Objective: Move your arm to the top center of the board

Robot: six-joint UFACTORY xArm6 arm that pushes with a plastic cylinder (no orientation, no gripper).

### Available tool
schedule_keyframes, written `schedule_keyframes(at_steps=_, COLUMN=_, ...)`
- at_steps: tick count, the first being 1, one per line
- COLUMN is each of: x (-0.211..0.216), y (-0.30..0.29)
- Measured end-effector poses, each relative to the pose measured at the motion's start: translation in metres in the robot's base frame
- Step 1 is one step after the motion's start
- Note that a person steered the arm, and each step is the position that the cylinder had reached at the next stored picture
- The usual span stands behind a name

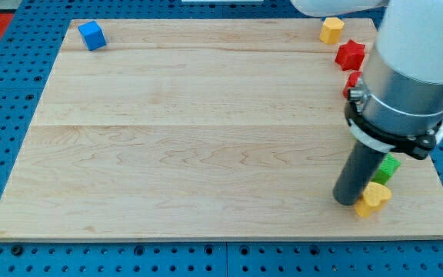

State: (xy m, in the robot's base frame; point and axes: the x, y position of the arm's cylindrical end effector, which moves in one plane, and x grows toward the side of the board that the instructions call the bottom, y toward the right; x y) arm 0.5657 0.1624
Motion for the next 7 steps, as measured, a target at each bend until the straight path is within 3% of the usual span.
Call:
schedule_keyframes(at_steps=1, x=0.000, y=0.018)
schedule_keyframes(at_steps=3, x=0.012, y=-0.003)
schedule_keyframes(at_steps=4, x=-0.008, y=-0.033)
schedule_keyframes(at_steps=5, x=-0.038, y=-0.070)
schedule_keyframes(at_steps=7, x=-0.142, y=-0.104)
